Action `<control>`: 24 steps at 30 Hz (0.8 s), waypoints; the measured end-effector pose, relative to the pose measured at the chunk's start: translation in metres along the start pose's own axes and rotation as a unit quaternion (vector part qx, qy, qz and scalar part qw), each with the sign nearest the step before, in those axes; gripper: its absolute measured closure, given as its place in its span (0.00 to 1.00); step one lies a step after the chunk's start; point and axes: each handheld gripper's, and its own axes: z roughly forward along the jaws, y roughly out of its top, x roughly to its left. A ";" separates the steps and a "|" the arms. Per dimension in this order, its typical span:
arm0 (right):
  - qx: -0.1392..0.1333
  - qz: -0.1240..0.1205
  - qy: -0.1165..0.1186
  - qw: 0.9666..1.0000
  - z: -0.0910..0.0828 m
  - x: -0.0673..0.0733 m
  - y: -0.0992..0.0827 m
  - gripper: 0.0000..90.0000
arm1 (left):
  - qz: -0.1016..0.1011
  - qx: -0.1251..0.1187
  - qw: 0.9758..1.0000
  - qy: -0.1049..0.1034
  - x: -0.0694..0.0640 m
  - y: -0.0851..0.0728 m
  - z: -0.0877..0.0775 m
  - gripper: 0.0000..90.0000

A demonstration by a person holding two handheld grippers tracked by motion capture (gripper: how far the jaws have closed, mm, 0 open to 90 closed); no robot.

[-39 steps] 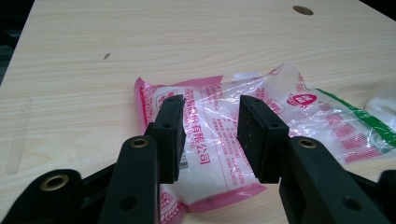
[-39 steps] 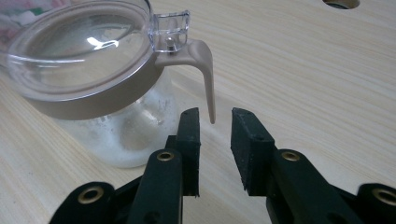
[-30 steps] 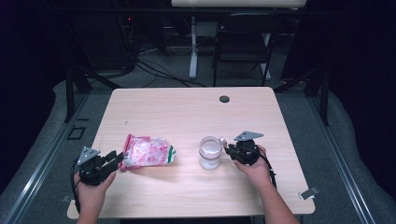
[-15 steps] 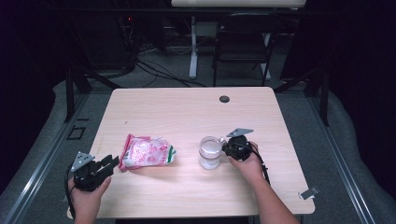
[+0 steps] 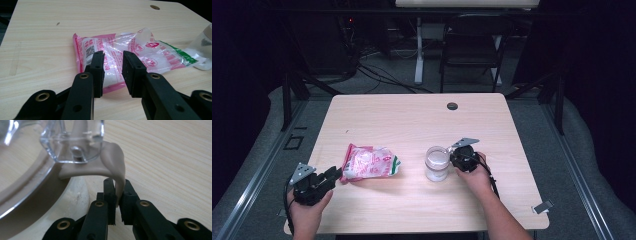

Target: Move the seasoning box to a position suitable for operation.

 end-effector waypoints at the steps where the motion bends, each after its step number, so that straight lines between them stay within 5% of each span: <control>1: 0.002 0.001 -0.005 1.000 -0.001 0.002 0.000 0.95 | 0.001 -0.002 1.000 0.000 -0.001 0.000 0.000 0.80; 9: 0.018 0.010 -0.032 0.999 -0.007 0.014 -0.003 0.95 | 0.010 -0.013 1.000 -0.013 -0.012 0.004 0.006 0.84; 15: 0.025 0.023 -0.040 0.999 -0.014 0.025 -0.007 0.96 | 0.028 -0.007 0.999 -0.046 -0.031 0.008 0.016 0.85; 24: 0.032 0.019 -0.038 0.999 -0.028 0.054 -0.019 0.96 | 0.087 0.031 0.990 -0.108 -0.080 0.018 0.047 0.88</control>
